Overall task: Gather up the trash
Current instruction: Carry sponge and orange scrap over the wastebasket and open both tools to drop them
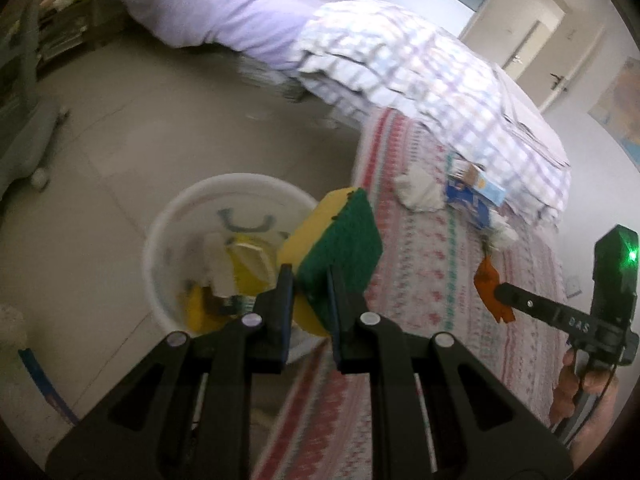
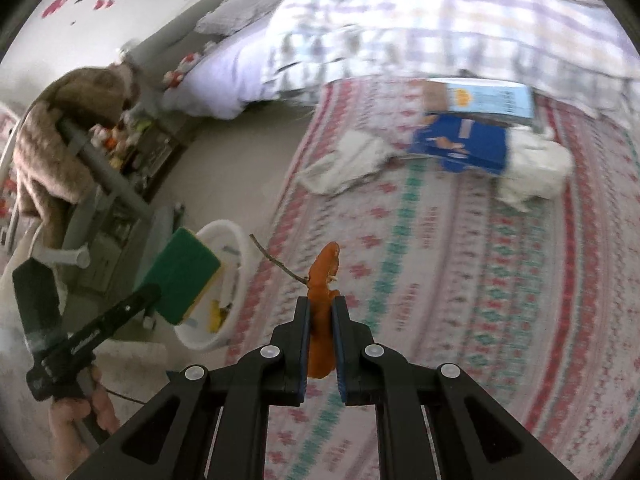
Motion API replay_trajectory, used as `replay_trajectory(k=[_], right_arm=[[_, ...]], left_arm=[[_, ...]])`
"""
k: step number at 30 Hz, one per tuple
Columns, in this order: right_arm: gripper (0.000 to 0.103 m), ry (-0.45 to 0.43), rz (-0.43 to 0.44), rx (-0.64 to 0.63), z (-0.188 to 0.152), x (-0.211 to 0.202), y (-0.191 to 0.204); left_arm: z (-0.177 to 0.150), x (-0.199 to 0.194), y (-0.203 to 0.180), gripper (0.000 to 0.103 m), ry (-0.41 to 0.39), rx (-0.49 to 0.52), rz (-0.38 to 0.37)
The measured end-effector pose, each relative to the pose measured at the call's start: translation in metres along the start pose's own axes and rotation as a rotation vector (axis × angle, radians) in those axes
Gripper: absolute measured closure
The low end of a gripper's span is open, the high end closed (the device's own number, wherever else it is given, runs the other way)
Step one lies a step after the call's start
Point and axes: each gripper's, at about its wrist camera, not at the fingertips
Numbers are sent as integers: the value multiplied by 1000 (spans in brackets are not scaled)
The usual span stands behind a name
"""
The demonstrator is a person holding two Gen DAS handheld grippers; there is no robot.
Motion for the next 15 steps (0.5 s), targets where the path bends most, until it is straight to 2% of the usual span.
replay_trajectory(k=[9,11,12,13,15], right_arm=[[92,-2,64,-78,13,35,54],[92,-2,65,-102,14,41,65],[92,-2,67,-114,14,43,71],[92,1,67,-125,14,45,76],[92,8,66,-142,14,50,84]], left_arm=[[12,0,40,84,-25,-39,52],[14,0,46,80,-32,-50,64],[15,0,49,69,-26,-54,67],[16,0,52,48,-20,-58,73],[16,-3,58,23,-25,-68,109]])
Point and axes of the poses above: each gripper's, at about its wrist camera, not at the fingertips, and x roughly the way its jaws point, y to its left, z to its top, and after that the axes turned 15 degrees about -x, right-handed
